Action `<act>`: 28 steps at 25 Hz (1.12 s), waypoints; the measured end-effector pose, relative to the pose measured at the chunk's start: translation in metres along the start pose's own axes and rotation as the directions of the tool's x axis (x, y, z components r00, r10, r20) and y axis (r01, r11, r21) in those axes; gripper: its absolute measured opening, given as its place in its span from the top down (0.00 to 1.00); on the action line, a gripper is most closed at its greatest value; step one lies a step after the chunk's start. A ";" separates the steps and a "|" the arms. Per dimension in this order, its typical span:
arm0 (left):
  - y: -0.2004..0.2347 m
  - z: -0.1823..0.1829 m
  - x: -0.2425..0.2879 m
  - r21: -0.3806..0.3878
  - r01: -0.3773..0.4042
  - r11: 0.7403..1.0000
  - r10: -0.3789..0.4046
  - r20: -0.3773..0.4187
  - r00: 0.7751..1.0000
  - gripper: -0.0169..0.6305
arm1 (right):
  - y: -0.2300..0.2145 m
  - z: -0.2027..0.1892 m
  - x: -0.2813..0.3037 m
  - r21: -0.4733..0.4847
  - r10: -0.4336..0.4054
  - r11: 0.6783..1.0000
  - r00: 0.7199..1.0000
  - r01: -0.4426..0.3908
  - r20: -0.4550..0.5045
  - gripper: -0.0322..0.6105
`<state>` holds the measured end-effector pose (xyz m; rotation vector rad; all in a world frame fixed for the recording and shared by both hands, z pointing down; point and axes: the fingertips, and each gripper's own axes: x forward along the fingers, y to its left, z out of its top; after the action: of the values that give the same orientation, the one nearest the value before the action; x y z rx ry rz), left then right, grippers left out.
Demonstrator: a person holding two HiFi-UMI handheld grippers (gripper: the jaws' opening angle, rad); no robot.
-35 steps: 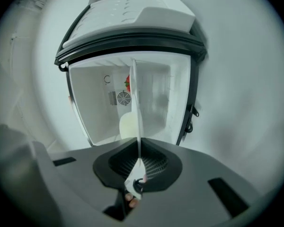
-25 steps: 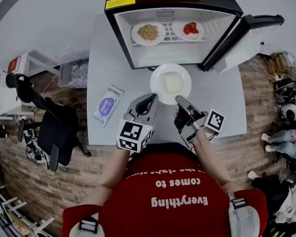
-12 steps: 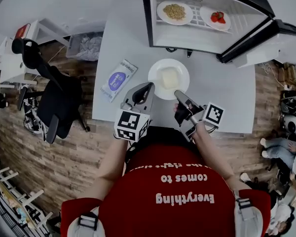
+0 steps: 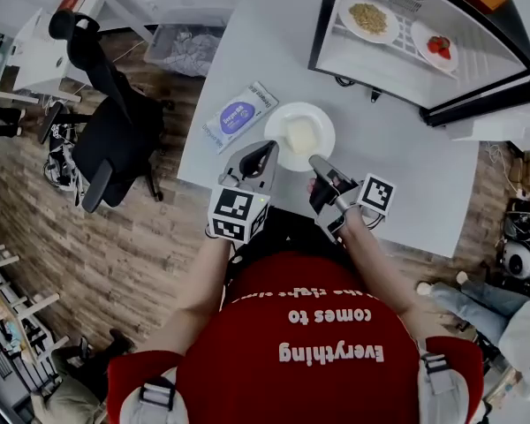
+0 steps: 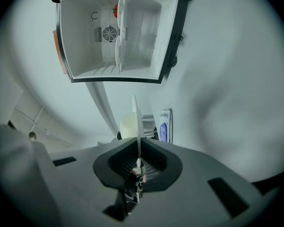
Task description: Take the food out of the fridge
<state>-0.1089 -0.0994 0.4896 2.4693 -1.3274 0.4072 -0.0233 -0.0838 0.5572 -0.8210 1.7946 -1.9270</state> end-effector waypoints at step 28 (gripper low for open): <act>0.020 -0.100 0.033 -0.113 -0.063 0.992 0.041 -0.185 0.982 0.98 | -0.148 -0.006 0.039 -0.034 -0.462 0.887 0.879 0.461 -0.116 0.91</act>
<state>-0.1187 -0.0950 0.5959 2.2457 -1.3038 0.5378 -0.0401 -0.0877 0.7092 -1.2528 1.7895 -2.3076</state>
